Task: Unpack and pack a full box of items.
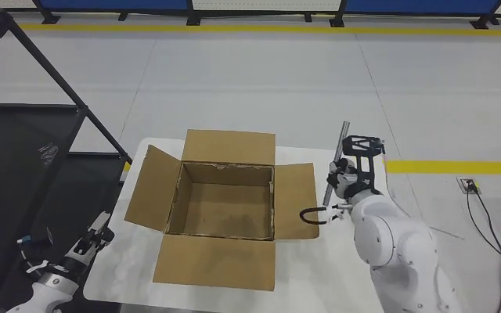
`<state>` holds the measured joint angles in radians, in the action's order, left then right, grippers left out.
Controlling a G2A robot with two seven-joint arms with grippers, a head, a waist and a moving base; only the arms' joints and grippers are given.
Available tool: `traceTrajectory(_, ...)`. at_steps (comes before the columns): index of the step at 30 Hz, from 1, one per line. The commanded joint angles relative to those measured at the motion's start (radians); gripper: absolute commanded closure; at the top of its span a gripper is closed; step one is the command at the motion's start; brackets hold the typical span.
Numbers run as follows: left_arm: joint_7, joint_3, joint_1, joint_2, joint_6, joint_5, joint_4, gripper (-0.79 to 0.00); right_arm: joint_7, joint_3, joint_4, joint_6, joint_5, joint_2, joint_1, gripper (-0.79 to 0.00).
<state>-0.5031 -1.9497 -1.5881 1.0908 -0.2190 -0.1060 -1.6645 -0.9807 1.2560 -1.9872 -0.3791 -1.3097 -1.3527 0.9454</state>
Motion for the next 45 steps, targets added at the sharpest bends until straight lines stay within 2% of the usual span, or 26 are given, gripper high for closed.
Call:
traceTrajectory(1,0.004,-0.003,-0.009,0.001,-0.004,-0.005,-0.003,-0.785,0.042,-0.077,0.022,0.022,0.008,-0.009,-0.03,0.0)
traceTrajectory(6,0.016,-0.012,-0.035,0.003,-0.016,-0.019,-0.013,-0.785,0.119,-0.261,0.141,0.088,0.005,-0.041,-0.13,0.0)
traceTrajectory(12,0.027,-0.018,-0.066,0.006,-0.036,-0.036,-0.018,-0.785,0.132,-0.445,0.389,0.128,0.049,-0.099,-0.296,0.0)
traceTrajectory(15,0.03,-0.016,-0.075,0.007,-0.041,-0.041,-0.018,-0.785,0.136,-0.509,0.527,0.15,0.101,-0.136,-0.381,0.0)
traceTrajectory(21,0.031,-0.012,-0.081,0.009,-0.047,-0.05,-0.015,-0.785,0.114,-0.623,0.795,0.267,0.218,-0.212,-0.523,0.0)
traceTrajectory(26,0.027,-0.014,-0.081,0.009,-0.05,-0.055,-0.01,-0.785,0.103,-0.691,0.961,0.382,0.277,-0.266,-0.593,0.0)
traceTrajectory(32,0.021,-0.016,-0.081,0.009,-0.053,-0.056,-0.011,-0.785,0.098,-0.751,1.111,0.439,0.284,-0.323,-0.638,0.0)
traceTrajectory(45,0.016,-0.031,-0.088,0.009,-0.06,-0.064,-0.006,-0.785,0.114,-0.809,1.434,0.471,0.316,-0.446,-0.707,0.0)
